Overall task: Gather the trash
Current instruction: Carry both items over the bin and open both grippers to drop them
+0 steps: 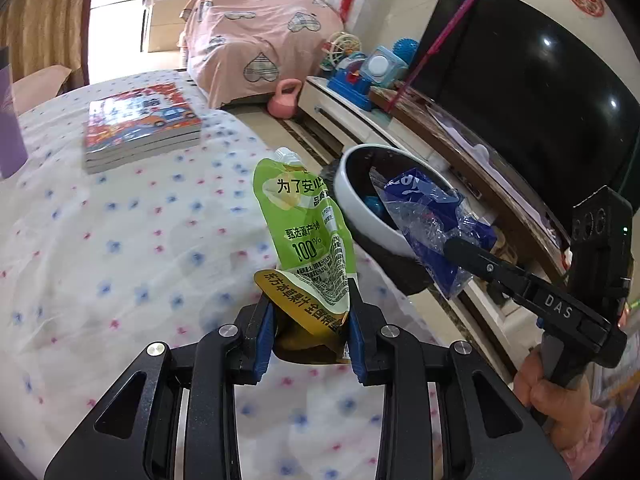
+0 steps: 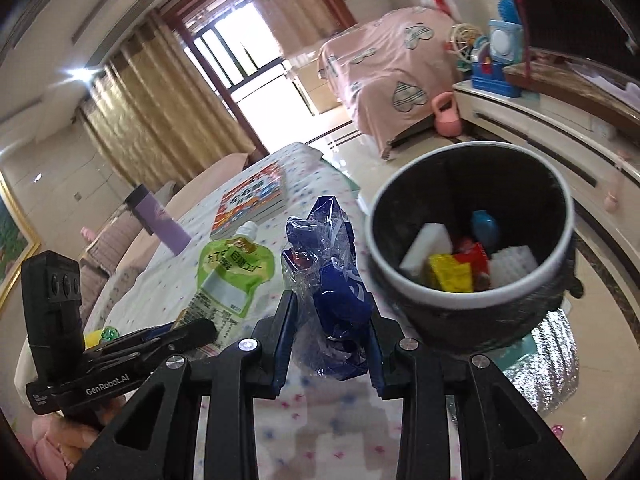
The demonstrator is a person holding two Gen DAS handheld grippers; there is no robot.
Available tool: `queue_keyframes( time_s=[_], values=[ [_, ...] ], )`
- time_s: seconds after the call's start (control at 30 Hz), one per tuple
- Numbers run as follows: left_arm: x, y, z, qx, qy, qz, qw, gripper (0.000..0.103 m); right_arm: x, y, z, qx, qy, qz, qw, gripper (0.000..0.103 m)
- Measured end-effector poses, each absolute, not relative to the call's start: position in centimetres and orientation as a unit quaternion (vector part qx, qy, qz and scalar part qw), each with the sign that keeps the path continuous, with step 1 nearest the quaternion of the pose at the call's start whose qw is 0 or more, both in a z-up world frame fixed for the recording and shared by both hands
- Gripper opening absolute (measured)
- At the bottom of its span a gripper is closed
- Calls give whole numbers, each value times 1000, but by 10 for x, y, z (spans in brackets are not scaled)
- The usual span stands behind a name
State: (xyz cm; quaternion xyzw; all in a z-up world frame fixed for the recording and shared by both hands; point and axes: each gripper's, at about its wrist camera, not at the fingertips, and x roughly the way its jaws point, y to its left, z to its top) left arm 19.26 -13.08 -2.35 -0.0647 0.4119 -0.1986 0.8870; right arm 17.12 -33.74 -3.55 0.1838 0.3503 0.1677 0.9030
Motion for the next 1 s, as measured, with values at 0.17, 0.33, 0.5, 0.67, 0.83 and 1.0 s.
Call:
queue_keyframes(
  time_s=[0.17,0.33,0.5,0.67,0.83,1.0],
  values=[
    [196,-150,-20,-54,412,-215,884,29,168,-358,-34,195,341,143,908,32],
    [205,-169,-15,-46,412,-232,880,29,171,-379,-32,199,336,118,913,32],
    [214,-189,-11,-36,413,-241,878,29,177,-398,-33,201,336,97,915,32],
    [224,-208,-7,-23,411,-249,877,29,185,-407,-33,195,335,84,918,32],
    [235,-223,-6,-15,414,-254,874,29,192,-416,-33,190,338,74,919,32],
    [244,-238,-8,-6,418,-257,872,29,200,-423,-32,185,340,69,919,32]
  ],
)
